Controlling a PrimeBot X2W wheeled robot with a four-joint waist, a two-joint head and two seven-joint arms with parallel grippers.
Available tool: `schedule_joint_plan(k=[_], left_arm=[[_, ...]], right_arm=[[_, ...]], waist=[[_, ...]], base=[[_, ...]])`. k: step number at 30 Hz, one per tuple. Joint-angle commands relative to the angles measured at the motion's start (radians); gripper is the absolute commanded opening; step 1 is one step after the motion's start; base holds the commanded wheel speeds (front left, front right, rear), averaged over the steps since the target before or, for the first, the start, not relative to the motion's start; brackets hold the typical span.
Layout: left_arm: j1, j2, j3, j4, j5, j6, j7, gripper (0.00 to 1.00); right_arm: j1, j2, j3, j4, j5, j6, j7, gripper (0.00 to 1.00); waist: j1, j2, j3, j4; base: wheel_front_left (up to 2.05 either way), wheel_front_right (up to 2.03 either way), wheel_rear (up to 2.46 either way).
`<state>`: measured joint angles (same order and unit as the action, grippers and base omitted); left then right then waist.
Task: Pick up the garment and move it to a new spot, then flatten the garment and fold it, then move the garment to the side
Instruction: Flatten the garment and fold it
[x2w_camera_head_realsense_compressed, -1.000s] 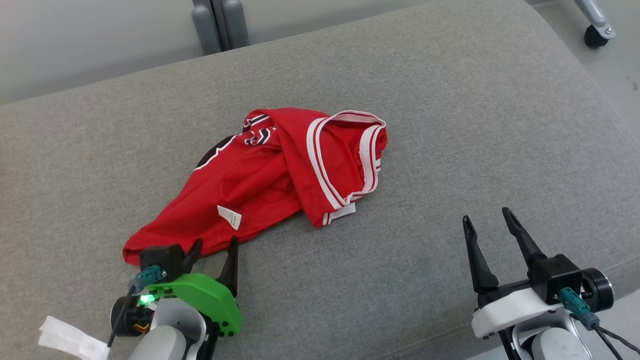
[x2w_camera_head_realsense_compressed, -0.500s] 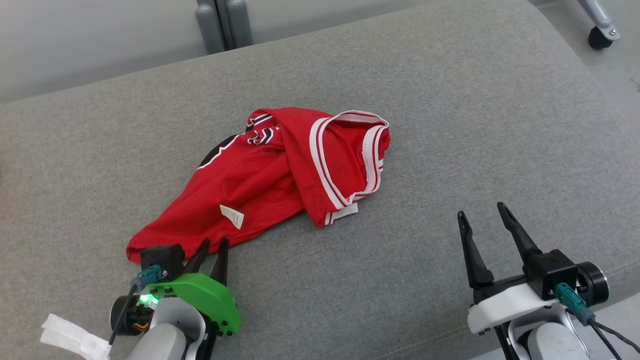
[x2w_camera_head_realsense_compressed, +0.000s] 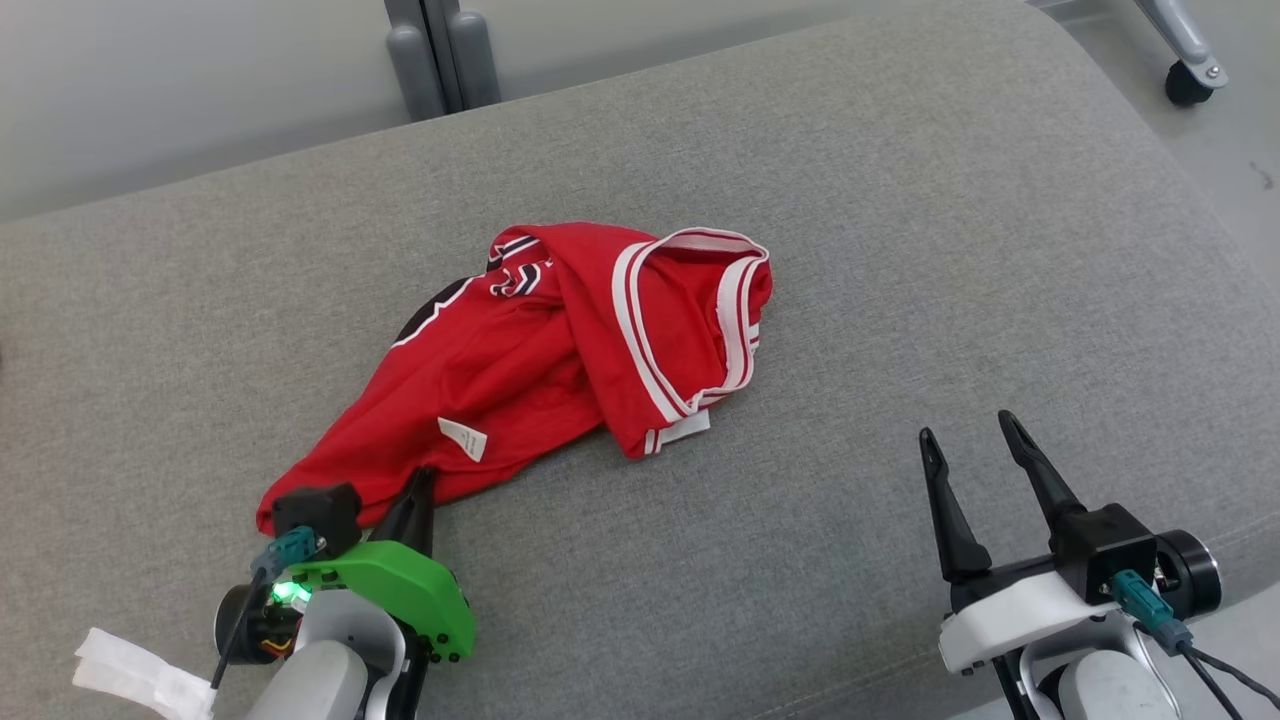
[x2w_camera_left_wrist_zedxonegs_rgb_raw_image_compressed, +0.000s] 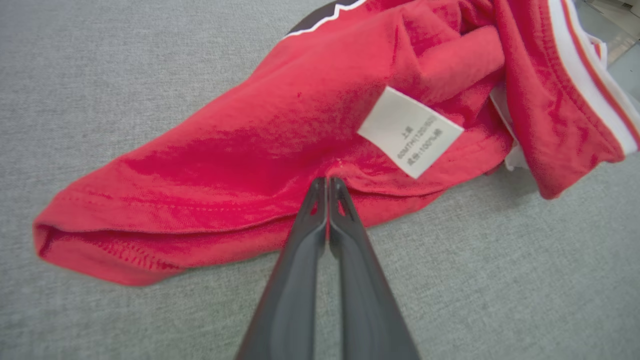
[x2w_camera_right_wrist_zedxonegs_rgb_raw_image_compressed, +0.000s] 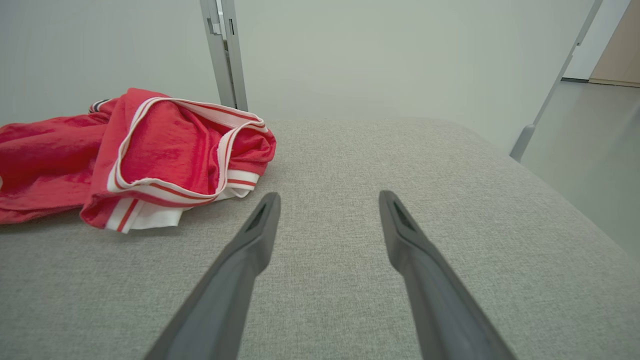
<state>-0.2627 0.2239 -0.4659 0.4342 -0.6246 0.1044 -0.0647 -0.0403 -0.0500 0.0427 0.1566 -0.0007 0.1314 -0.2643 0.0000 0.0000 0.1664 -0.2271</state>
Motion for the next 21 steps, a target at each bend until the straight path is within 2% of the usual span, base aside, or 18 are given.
schedule_joint_plan(k=[1, 8, 12, 16, 21], left_arm=[[-0.016, -0.002, 0.007, -0.009, -0.015, -0.006, -0.012, 0.0], [0.004, 0.002, 0.059, -0.127, -0.064, -0.01, -0.047, 0.0], [-0.012, 0.026, 0.106, -0.221, -0.096, 0.002, -0.042, 0.0], [-0.083, 0.06, 0.149, -0.269, -0.115, 0.001, -0.013, 0.0], [-0.264, 0.106, 0.196, -0.258, -0.105, -0.006, 0.003, 0.0]], right_arm=[[0.015, -0.001, -0.004, 0.003, -0.003, -0.001, 0.0, 1.0], [0.029, -0.001, -0.013, 0.004, -0.01, -0.001, 0.0, 1.0], [0.021, -0.001, -0.01, 0.007, -0.012, -0.001, 0.0, 1.0], [-0.002, -0.001, 0.0, 0.01, -0.01, -0.001, 0.0, 1.0], [-0.019, -0.002, 0.022, 0.018, -0.002, -0.001, 0.0, 1.0]], waist=[[0.0, 0.0, -0.007, 0.005], [0.0, 0.0, -0.03, 0.031], [0.0, 0.0, -0.04, 0.041], [0.0, 0.0, -0.035, 0.039], [0.0, 0.0, -0.034, -0.002]], base=[[0.0, 0.0, 0.0], [0.0, 0.0, 0.0], [0.0, 0.0, 0.0], [0.0, 0.0, 0.0], [0.0, 0.0, 0.0]])
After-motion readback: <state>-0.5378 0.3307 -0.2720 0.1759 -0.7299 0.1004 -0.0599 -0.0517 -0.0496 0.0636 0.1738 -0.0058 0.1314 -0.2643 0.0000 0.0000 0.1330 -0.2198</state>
